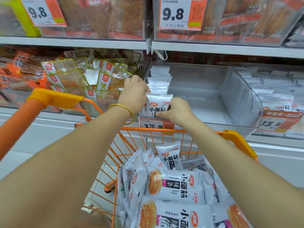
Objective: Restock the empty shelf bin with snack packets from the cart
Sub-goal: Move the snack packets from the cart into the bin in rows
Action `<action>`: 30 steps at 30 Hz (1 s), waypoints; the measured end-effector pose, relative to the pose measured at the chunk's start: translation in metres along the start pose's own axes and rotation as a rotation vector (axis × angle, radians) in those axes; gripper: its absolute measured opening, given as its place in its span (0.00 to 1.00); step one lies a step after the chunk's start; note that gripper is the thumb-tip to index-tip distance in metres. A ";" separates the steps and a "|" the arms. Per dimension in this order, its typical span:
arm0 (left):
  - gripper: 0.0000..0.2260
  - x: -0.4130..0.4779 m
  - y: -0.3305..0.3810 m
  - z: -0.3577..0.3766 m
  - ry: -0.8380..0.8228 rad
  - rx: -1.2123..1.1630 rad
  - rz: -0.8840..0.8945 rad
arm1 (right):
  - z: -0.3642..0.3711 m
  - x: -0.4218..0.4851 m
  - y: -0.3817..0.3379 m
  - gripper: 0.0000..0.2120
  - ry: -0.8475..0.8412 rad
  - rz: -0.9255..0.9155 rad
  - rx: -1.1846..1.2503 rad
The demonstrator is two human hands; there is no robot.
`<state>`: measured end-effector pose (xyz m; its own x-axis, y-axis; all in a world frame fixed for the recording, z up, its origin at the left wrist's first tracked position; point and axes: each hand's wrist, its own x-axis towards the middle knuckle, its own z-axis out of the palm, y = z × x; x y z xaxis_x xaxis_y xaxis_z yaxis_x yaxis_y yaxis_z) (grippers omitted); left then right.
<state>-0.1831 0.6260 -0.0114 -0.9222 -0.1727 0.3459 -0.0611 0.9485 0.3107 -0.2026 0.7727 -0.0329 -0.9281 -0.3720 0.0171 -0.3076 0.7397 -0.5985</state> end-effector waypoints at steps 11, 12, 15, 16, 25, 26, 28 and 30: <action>0.07 0.019 -0.003 -0.015 -0.155 -0.087 -0.007 | -0.010 -0.004 -0.009 0.11 -0.180 0.013 0.119; 0.07 0.020 -0.002 -0.017 -0.165 -0.105 -0.008 | -0.006 -0.003 -0.012 0.12 -0.168 -0.002 0.069; 0.08 0.020 0.002 -0.019 -0.166 -0.105 -0.012 | 0.000 -0.001 -0.019 0.19 -0.140 0.028 0.019; 0.08 0.019 0.003 -0.018 -0.151 -0.098 -0.013 | 0.000 0.000 -0.019 0.20 -0.132 0.039 0.027; 0.11 0.002 0.002 -0.010 -0.068 0.162 0.130 | -0.013 -0.011 -0.013 0.17 -0.133 0.037 0.136; 0.11 0.002 0.003 -0.011 -0.075 0.186 0.123 | -0.011 -0.012 -0.012 0.19 -0.115 0.026 0.137; 0.11 0.002 0.006 -0.013 -0.105 0.218 0.097 | -0.006 -0.011 -0.012 0.17 -0.121 -0.006 0.069; 0.12 0.001 0.008 -0.016 -0.140 0.247 0.077 | -0.004 -0.012 -0.014 0.16 -0.149 -0.003 0.042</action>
<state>-0.1789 0.6295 0.0055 -0.9705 -0.0755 0.2291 -0.0639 0.9963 0.0576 -0.1884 0.7690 -0.0214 -0.8849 -0.4553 -0.0983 -0.2981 0.7157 -0.6316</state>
